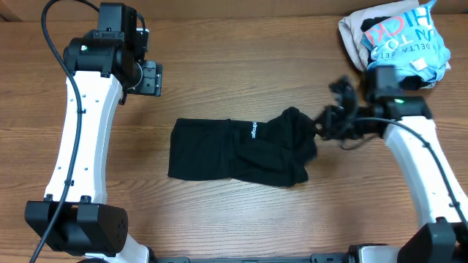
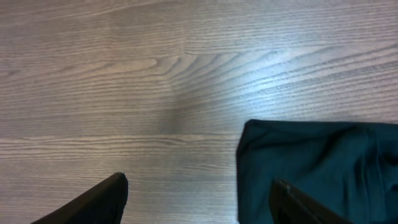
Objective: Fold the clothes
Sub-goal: 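Raise the left gripper away and grasp the folded shirt with the right gripper, then lift the folded black shirt with the right gripper and carry it rightward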
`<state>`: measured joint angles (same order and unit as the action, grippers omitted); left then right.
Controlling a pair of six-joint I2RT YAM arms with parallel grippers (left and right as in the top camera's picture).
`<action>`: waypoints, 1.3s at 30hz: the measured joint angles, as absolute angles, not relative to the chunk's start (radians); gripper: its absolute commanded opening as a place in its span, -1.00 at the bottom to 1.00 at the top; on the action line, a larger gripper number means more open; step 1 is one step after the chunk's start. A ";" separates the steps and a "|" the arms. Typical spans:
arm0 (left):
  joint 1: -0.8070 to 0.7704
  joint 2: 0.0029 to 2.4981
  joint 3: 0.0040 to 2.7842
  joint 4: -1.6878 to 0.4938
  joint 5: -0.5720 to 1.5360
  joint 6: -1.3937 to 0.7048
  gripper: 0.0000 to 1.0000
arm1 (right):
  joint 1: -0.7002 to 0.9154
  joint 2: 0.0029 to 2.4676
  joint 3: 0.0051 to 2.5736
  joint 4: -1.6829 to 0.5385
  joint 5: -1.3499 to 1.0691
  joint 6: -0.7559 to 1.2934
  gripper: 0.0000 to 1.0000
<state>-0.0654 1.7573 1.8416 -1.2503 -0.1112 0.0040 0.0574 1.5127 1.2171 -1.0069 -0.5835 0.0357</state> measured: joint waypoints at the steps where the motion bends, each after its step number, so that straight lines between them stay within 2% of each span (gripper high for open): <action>1: -0.065 1.757 1.842 -1.246 -0.115 0.004 0.56 | 0.102 1.513 1.228 -0.966 -0.587 0.058 -0.92; 9: -0.056 1.757 1.842 -1.179 -0.184 0.010 0.83 | 0.493 1.527 1.251 -0.550 -0.566 0.305 -0.92; 16: 0.030 1.757 1.842 -1.085 -0.192 0.010 1.00 | 0.719 1.647 1.259 -0.273 -0.503 0.464 -0.92; 18: 0.057 1.757 1.842 -1.074 -0.192 0.010 1.00 | 0.765 1.696 1.259 -0.205 -0.491 0.492 -0.68; 20: 0.077 1.757 1.842 -1.071 -0.192 0.010 1.00 | 0.803 1.742 1.260 -0.156 -0.488 0.511 -0.09; 21: 0.083 1.757 1.842 -1.069 -0.192 0.010 1.00 | 0.819 1.763 1.261 -0.144 -0.485 0.513 0.11; 23: 0.089 1.758 1.842 -1.069 -0.192 0.010 1.00 | 0.842 1.789 1.261 -0.144 -0.485 0.516 0.65; 25: 0.089 1.758 1.842 -1.069 -0.191 0.010 1.00 | 0.852 1.800 1.261 -0.151 -0.496 0.513 0.86; 27: 0.089 1.759 1.842 -1.069 -0.187 0.010 1.00 | 0.849 1.798 1.265 -0.186 -0.515 0.506 1.00; 32: 0.089 1.779 1.842 -1.074 -0.150 0.010 1.00 | 0.799 1.758 1.330 -0.448 -0.519 0.459 1.00; 39: 0.089 1.824 1.843 -1.129 -0.088 0.011 1.00 | 0.683 1.633 1.434 -0.814 -0.331 0.406 1.00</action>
<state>0.0895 1.8244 1.8431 -1.1286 -0.0883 0.0109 0.6827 1.6329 1.4342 -0.8143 -0.3313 0.4057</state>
